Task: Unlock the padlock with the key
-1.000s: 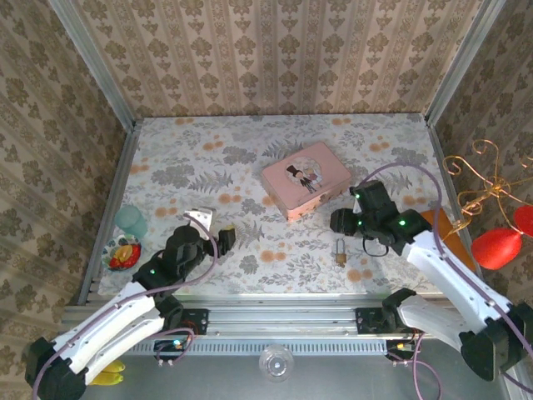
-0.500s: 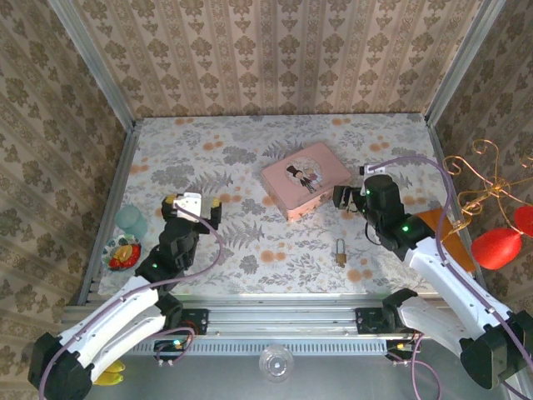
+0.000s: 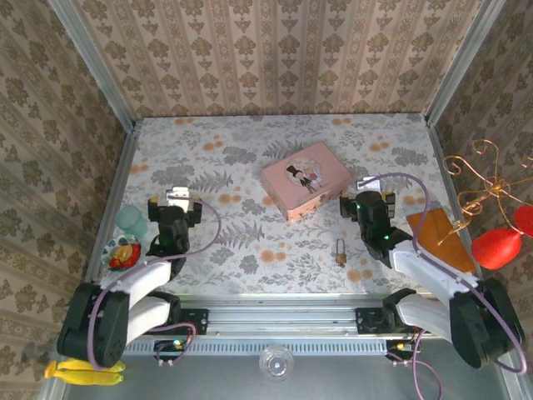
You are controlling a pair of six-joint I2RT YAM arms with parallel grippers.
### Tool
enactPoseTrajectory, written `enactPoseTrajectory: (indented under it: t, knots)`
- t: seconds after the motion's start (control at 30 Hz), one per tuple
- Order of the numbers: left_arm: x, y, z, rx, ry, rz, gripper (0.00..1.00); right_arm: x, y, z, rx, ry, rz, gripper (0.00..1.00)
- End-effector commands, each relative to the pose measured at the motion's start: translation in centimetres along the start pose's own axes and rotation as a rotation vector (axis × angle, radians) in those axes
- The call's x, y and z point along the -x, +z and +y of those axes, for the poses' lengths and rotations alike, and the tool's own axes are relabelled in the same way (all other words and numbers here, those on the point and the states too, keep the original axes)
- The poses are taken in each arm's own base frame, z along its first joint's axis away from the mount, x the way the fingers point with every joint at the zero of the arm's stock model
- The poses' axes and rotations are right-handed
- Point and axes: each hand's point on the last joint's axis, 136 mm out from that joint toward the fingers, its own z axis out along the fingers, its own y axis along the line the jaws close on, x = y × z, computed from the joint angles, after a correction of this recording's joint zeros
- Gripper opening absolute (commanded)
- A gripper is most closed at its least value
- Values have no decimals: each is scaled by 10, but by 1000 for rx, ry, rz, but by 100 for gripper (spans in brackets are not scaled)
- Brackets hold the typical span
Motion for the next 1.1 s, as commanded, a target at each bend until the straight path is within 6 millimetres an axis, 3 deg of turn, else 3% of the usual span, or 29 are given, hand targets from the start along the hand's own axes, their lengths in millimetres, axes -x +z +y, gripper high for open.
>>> enactPoseTrajectory:
  t: [0.0,0.13,0.27,0.43,0.5,0.67,1.07]
  knots:
    - [15,8,-2,-57,-68,-133,100,14,10,-15,-90,6,-90,100]
    - [16,22,-7,-124,-61,-165,100,14,17,-11,-46,25,-126,100]
    - [-5,45,-9,-157,-96,-153,100,11,25,-17,-41,60,-162,100]
    - [-8,65,-12,-190,-88,-46,100,15,34,-17,-14,61,-202,100]
    - [-11,75,-3,-148,-118,10,100,18,44,-24,-17,81,-213,100]
    - [-12,75,8,-106,-150,7,100,-3,75,-25,71,156,-139,100]
    - [-15,74,16,-59,-166,7,100,-5,80,-26,69,165,-132,100]
